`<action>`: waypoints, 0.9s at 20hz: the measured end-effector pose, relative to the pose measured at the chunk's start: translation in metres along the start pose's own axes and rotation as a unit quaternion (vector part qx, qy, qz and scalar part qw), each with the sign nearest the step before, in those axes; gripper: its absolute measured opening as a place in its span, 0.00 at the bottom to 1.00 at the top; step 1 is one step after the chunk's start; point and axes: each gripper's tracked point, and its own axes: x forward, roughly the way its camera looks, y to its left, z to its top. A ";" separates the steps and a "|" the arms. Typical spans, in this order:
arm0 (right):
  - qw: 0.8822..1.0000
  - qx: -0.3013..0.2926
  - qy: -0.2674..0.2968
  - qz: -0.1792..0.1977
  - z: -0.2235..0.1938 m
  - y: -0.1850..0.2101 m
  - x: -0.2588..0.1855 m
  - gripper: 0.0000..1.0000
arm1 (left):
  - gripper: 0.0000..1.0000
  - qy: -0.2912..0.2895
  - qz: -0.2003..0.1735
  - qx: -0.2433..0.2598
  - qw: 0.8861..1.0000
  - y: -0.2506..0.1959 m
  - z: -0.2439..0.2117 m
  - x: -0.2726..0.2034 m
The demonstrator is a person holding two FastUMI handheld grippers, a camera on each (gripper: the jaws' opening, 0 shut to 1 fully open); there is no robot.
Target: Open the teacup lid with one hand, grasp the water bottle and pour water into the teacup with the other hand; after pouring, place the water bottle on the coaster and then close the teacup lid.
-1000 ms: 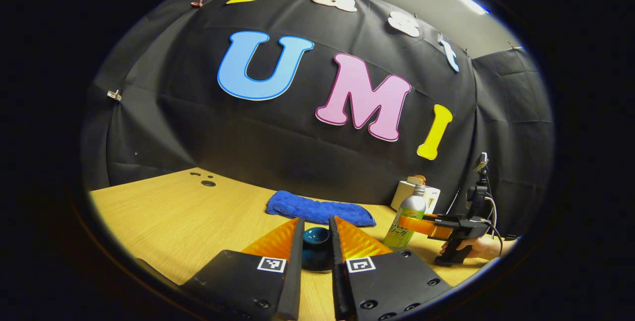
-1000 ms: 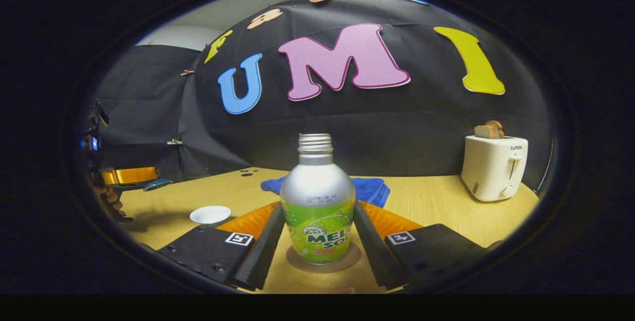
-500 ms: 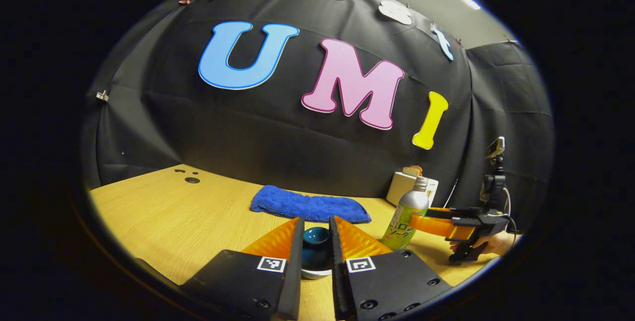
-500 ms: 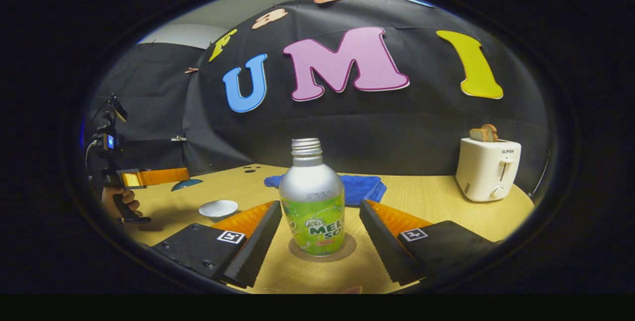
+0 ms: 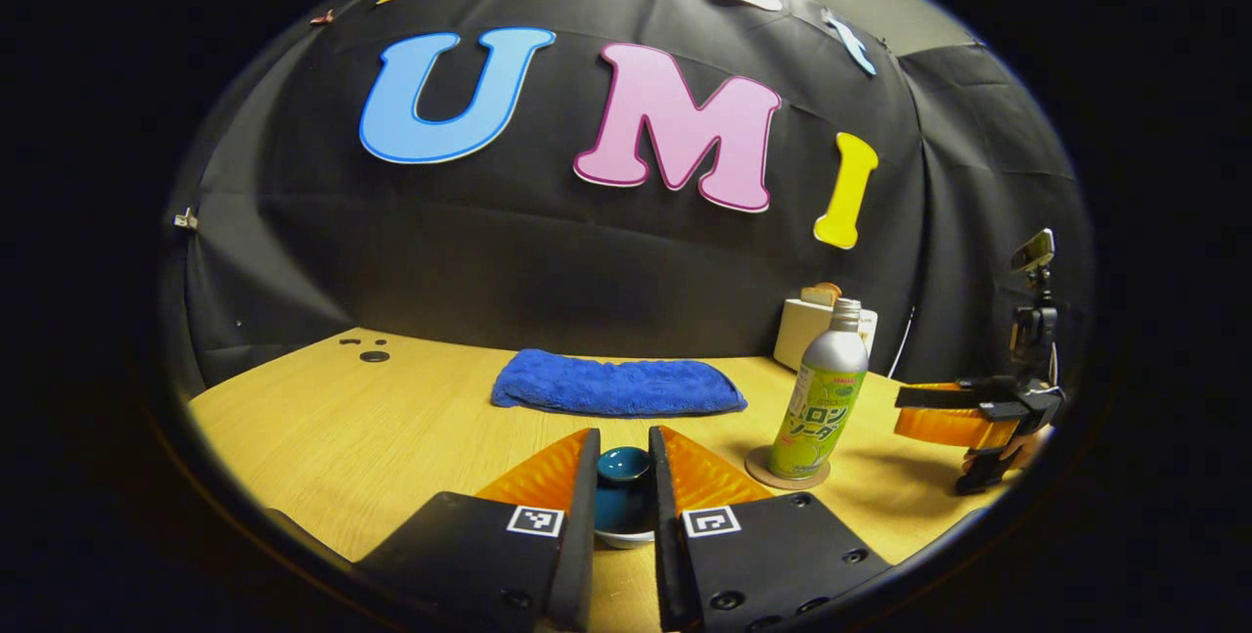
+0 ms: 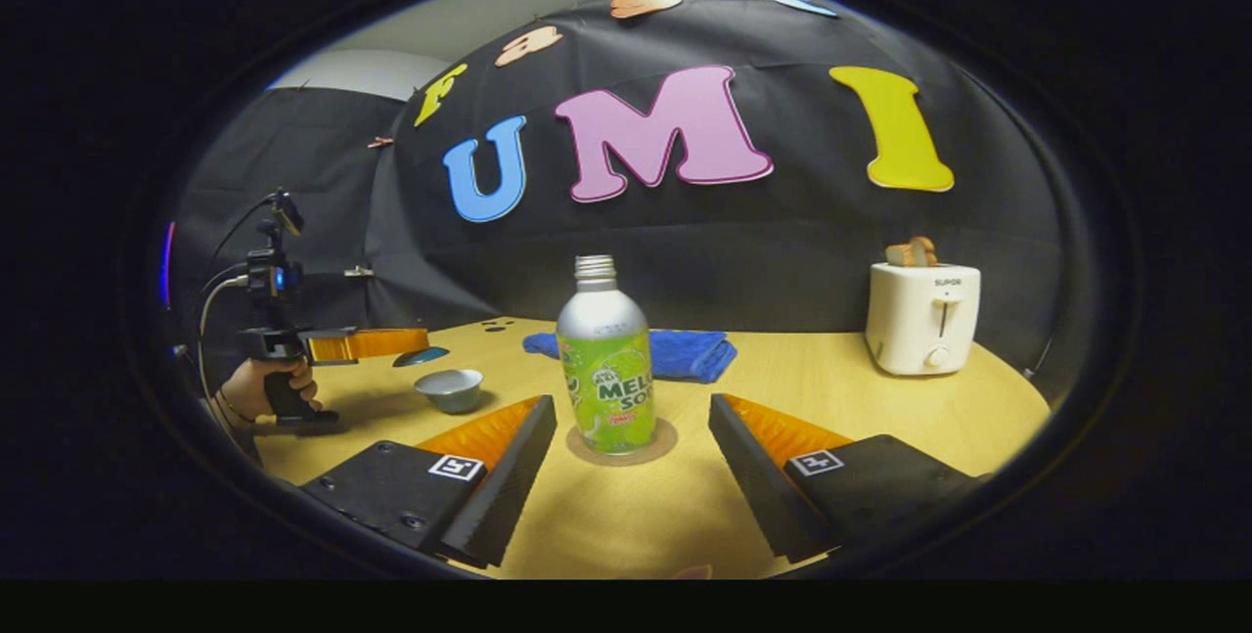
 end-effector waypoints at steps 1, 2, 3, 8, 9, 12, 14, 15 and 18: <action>1.000 -0.009 -0.008 -0.004 0.002 -0.002 -0.007 0.97 | 0.30 0.005 -0.002 0.004 1.000 -0.003 -0.002 0.002; 1.000 -0.019 -0.012 -0.006 0.001 -0.003 -0.012 0.97 | 0.30 0.008 -0.003 0.007 1.000 -0.005 -0.005 0.004; 0.999 -0.028 -0.014 -0.009 0.000 -0.005 -0.017 0.97 | 0.30 0.012 -0.003 0.010 1.000 -0.007 -0.007 0.006; 0.999 -0.020 -0.025 -0.007 0.002 -0.003 -0.026 0.96 | 0.30 0.031 0.007 0.018 0.999 -0.006 -0.020 0.014; 0.999 -0.012 -0.028 -0.010 0.003 -0.005 -0.026 0.96 | 0.30 0.034 0.010 0.021 0.999 -0.005 -0.021 0.015; 0.999 -0.014 -0.028 -0.014 0.003 -0.005 -0.027 0.97 | 0.30 0.038 0.015 0.027 0.999 -0.004 -0.026 0.019; 0.999 -0.014 -0.028 -0.014 0.003 -0.005 -0.028 0.97 | 0.30 0.040 0.017 0.028 0.999 -0.003 -0.028 0.021; 0.999 -0.014 -0.028 -0.014 0.003 -0.005 -0.028 0.97 | 0.30 0.039 0.018 0.031 0.999 -0.003 -0.027 0.022; 0.999 -0.014 -0.028 -0.015 0.003 -0.005 -0.027 0.97 | 0.30 0.041 0.023 0.046 0.998 -0.002 -0.028 0.025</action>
